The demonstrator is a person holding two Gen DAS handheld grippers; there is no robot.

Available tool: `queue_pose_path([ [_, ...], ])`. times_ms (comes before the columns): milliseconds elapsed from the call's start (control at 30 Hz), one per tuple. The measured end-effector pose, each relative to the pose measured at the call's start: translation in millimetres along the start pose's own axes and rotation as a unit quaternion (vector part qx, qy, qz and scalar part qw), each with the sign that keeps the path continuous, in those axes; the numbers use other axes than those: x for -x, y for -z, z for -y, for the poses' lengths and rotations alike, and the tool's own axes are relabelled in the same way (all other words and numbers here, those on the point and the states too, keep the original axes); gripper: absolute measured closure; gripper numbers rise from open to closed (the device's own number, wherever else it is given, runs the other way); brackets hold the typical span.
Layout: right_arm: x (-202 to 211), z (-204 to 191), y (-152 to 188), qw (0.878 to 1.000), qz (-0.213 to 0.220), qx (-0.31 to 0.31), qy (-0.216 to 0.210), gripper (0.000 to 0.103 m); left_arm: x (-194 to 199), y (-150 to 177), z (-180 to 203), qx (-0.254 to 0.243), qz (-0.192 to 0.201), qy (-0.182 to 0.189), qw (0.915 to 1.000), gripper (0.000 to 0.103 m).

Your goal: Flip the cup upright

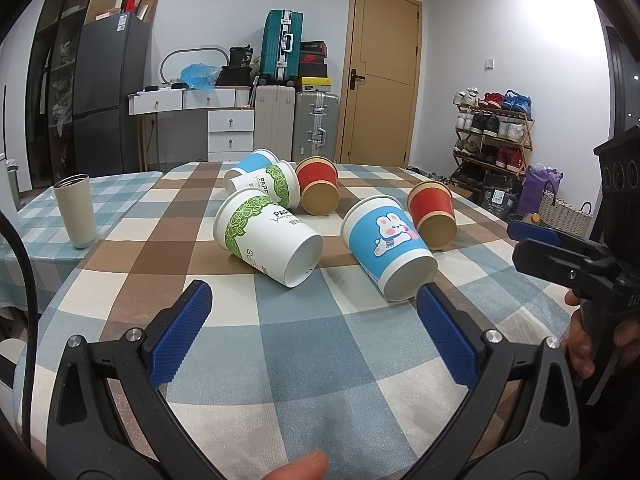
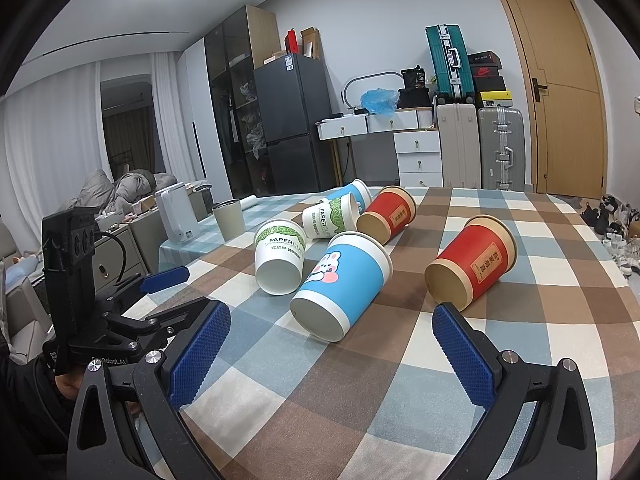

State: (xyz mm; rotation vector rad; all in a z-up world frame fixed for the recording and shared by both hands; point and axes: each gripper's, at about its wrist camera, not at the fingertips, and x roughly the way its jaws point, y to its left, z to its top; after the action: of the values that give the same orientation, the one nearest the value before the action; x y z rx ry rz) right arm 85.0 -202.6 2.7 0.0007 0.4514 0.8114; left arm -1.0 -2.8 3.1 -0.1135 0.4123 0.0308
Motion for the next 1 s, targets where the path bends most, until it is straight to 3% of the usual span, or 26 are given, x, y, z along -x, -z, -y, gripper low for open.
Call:
queue_pose_path([
  [1000,3.6,5.0,-0.5,1.000,0.002,-0.008,0.005,0.000,-1.3,-1.1,-3.3,-0.001,-0.003,-0.002,1.0000,0.001],
])
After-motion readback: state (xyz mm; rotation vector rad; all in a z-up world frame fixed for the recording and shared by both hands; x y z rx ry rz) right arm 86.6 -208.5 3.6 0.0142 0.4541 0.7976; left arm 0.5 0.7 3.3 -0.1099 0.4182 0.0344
